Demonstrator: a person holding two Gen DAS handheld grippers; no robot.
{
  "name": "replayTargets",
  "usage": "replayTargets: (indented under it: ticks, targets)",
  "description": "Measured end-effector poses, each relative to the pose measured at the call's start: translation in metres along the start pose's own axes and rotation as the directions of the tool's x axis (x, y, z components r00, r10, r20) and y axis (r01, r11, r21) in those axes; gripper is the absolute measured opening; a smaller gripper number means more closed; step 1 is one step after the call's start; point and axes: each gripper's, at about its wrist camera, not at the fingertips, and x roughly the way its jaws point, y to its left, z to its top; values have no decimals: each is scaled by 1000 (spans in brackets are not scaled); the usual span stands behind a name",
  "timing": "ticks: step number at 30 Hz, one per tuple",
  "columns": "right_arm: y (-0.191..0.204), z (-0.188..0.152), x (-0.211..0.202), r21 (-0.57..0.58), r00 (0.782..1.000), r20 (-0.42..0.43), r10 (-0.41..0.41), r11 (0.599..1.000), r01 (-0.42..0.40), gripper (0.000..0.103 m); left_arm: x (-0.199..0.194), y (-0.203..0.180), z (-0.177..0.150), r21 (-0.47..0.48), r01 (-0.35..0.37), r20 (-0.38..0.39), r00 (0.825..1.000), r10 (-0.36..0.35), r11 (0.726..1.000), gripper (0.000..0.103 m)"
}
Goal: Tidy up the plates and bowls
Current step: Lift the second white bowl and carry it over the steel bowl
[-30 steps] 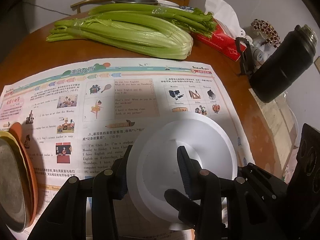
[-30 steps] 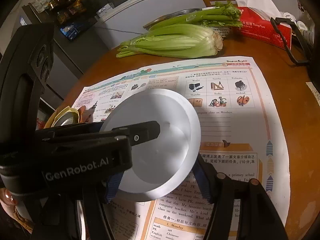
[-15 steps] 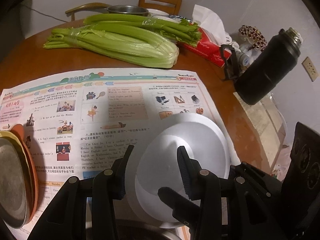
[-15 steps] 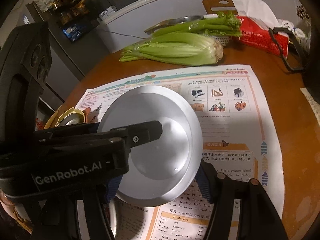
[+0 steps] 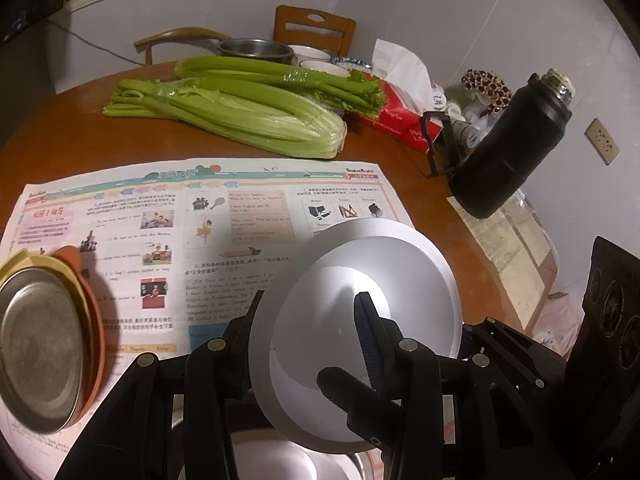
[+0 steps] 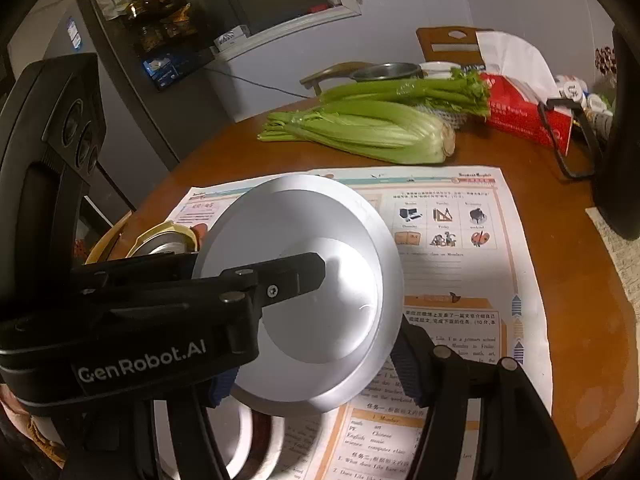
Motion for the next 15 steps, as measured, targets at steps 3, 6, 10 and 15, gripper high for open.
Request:
replayTargets:
  ticks: [3,6,10,15]
  targets:
    - [8,-1,-5,-16,1000,9,-7,1000,7,65,-8,1,-3,1,-3,12,1000,3,1000,44]
    - [15,-2,-9,-27,1000,16,-5,1000,6,65,-18,4,-7,-4,-3,26,1000,3,1000,44]
    - [26,-4,-15,-45,1000,23,-5,999,6,65,-30,6,-13,-6,-6,46,999,7,1000,44]
    - [41,-8,-23,-75,999,37,-3,997,5,65,-47,9,-22,-11,-17,71,997,18,1000,44]
